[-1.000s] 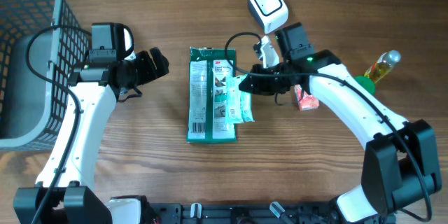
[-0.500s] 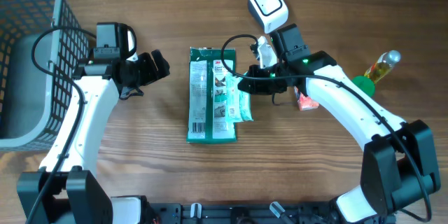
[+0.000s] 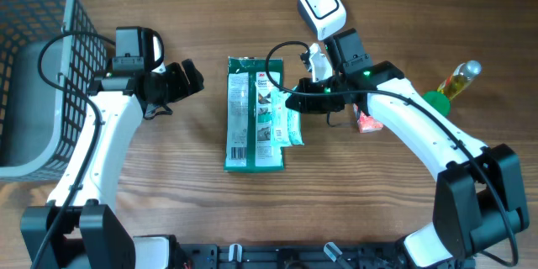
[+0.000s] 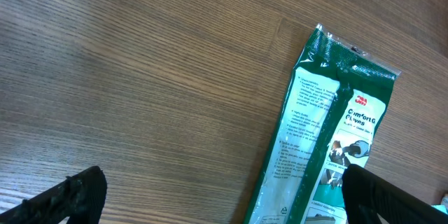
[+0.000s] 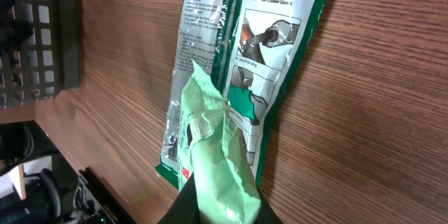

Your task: Scan the item barcode

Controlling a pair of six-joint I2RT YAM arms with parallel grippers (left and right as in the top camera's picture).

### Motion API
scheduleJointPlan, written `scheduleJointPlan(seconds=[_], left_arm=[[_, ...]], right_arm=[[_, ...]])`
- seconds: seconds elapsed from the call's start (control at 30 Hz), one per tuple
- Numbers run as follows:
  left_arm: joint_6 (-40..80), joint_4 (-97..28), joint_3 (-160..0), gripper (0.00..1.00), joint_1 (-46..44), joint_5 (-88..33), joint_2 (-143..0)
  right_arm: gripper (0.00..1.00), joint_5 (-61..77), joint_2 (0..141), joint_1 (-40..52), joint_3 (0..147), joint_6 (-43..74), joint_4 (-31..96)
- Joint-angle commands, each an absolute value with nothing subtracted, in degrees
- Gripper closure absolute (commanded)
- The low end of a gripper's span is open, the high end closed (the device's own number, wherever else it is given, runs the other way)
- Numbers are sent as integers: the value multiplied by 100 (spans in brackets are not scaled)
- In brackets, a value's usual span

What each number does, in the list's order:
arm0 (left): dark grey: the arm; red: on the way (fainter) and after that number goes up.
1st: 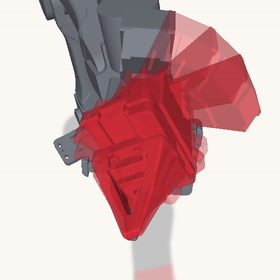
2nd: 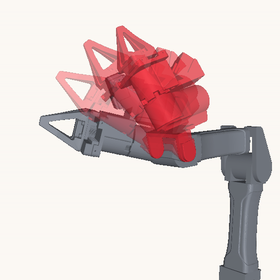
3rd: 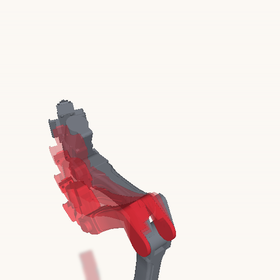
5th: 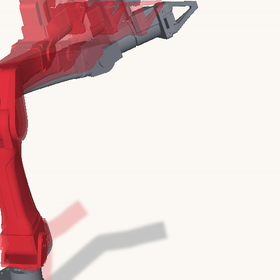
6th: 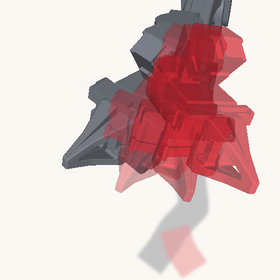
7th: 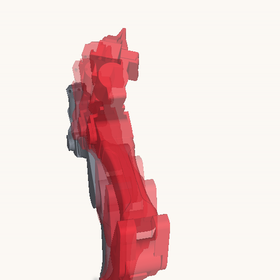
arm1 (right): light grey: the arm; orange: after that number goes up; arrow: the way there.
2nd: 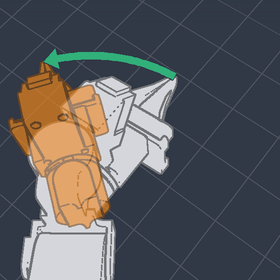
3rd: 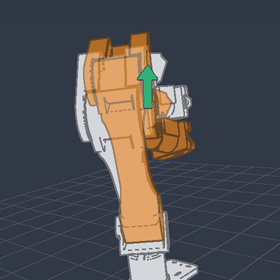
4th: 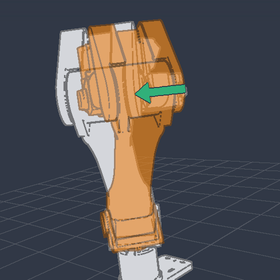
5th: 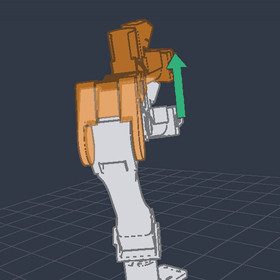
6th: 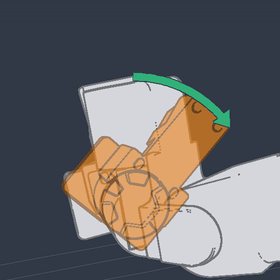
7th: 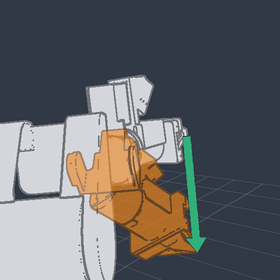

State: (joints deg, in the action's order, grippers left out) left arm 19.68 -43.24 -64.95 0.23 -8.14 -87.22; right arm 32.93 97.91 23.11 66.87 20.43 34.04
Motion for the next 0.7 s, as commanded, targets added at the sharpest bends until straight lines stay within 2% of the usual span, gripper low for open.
scheduleJointPlan(seconds=[0.0, 0.67], left_arm=[[2018, -4305, -6438, 0, 34, -740, -8746], [2021, -4305, -6438, 0, 34, -740, -8746]], right_arm=[[96, 3262, 9749, 2324, 6705, 1953, 3374], [96, 3251, 9749, 2324, 6705, 1903, 3479]])
